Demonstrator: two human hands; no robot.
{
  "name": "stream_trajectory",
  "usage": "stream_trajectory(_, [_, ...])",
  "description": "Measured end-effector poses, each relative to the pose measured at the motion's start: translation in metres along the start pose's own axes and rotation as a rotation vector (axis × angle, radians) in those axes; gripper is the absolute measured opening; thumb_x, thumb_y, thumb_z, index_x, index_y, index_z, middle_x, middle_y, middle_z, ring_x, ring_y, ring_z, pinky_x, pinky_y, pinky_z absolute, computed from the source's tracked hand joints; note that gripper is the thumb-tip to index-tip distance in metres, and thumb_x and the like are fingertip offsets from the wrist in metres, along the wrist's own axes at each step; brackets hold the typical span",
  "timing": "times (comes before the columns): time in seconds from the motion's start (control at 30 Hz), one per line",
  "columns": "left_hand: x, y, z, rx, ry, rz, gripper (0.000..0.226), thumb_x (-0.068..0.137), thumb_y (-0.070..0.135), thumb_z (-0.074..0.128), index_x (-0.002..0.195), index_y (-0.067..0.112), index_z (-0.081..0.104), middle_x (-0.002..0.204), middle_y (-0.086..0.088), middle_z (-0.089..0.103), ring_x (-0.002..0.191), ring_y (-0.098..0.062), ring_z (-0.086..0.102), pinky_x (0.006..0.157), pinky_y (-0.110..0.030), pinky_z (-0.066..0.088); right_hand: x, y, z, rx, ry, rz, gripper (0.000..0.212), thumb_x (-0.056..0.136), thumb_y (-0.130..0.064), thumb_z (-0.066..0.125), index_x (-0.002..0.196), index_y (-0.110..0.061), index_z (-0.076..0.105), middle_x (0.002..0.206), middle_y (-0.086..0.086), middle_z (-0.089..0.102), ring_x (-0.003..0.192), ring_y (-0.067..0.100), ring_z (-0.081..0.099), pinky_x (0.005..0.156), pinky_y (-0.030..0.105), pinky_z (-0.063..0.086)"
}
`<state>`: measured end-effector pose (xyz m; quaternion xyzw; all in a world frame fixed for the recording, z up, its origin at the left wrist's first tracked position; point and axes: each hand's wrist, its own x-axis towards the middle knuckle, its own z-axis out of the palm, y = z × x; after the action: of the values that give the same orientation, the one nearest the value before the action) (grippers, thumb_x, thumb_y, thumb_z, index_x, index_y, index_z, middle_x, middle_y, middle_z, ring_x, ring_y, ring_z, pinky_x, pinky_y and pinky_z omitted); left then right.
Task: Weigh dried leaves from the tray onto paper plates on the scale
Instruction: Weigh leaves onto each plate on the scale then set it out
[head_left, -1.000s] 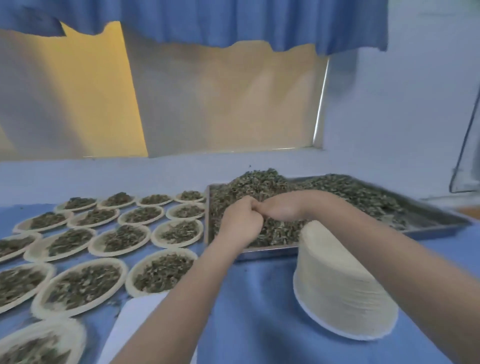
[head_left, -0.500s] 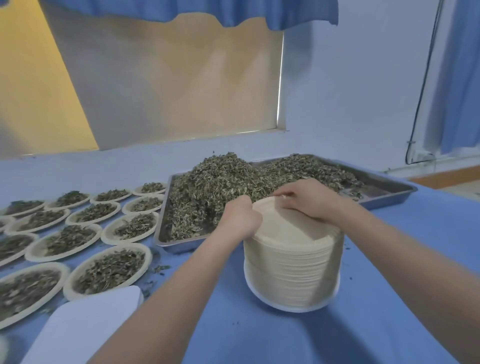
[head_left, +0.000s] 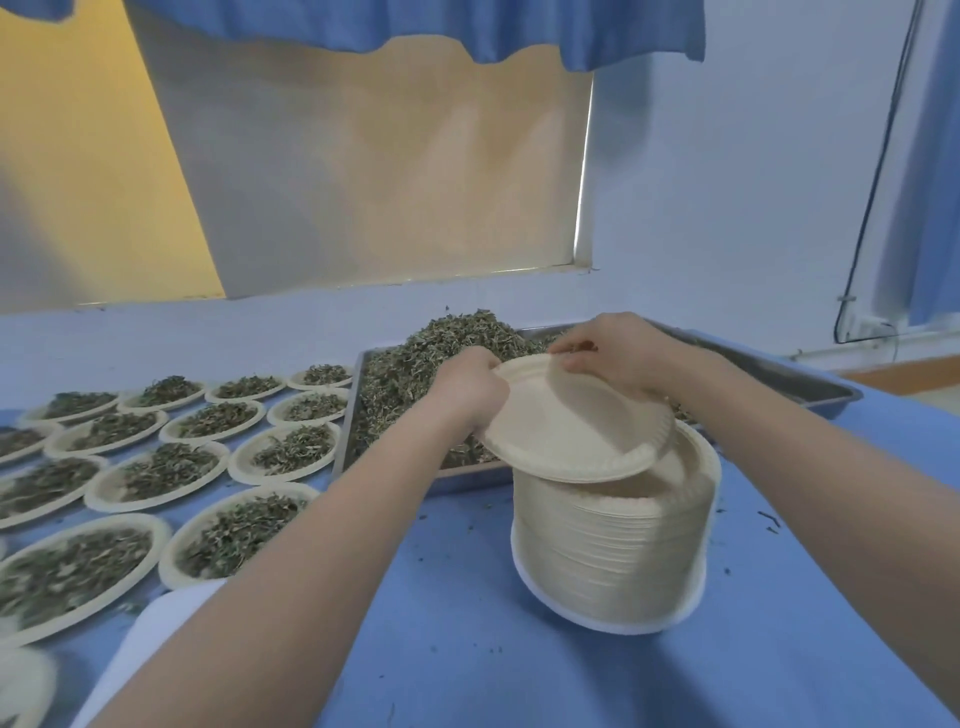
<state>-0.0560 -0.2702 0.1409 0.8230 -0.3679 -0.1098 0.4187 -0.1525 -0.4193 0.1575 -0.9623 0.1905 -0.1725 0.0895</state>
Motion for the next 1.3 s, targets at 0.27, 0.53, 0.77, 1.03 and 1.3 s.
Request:
stream_trajectory(0.27, [-0.001,-0.004,0.009,-0.118,-0.009,0.013,0.036,0.088,-0.009,0.046,0.118,0.007,0.061,0.109,-0.009,0.061,0.085,-0.024,0.056,0.067,-0.032,0.047,0.006,0.01,-0.006,-0.127,-0.077,0.011,0.025,0.094,-0.024,0.057,0.118,-0.024,0.065,0.119,-0.001,0.062,0.097,0.01,0.047,0.083,0.022,0.032])
stream_trajectory(0.53, [0.007,-0.001,0.031,0.03,0.01,0.056,0.033,0.088,-0.004,0.043,0.107,0.017,0.06,0.104,-0.003,0.057,0.069,-0.016,0.049,0.055,-0.024,0.037,-0.001,0.032,0.006,-0.146,-0.079,0.007,0.028,0.096,-0.026,0.054,0.123,-0.024,0.062,0.128,-0.004,0.06,0.111,0.012,0.051,0.089,0.023,0.032])
stream_trajectory(0.77, [0.005,0.0,0.02,0.037,0.068,0.054,0.043,0.091,-0.005,0.039,0.127,0.014,0.053,0.127,-0.009,0.053,0.093,-0.021,0.047,0.072,-0.026,0.037,0.01,0.023,0.005,0.001,-0.013,0.026,0.031,0.099,-0.02,0.049,0.128,-0.022,0.061,0.137,-0.002,0.054,0.127,0.018,0.046,0.093,0.02,0.029])
stream_trajectory(1.03, [0.002,-0.003,0.016,-0.117,0.073,0.016,0.04,0.09,-0.005,0.046,0.124,0.012,0.059,0.12,-0.006,0.059,0.099,-0.023,0.055,0.076,-0.029,0.045,0.012,0.017,-0.007,-0.05,-0.06,0.031,0.031,0.099,-0.025,0.049,0.127,-0.035,0.059,0.137,-0.003,0.054,0.124,0.019,0.047,0.098,0.027,0.033])
stream_trajectory(1.3, [0.004,-0.011,0.002,-0.185,0.163,0.067,0.049,0.086,0.0,0.041,0.128,0.02,0.057,0.13,0.003,0.057,0.099,-0.012,0.049,0.076,-0.025,0.041,0.014,0.012,-0.008,-0.018,0.011,0.0,0.03,0.099,-0.028,0.047,0.126,-0.033,0.06,0.135,-0.007,0.056,0.126,0.016,0.046,0.088,0.017,0.029])
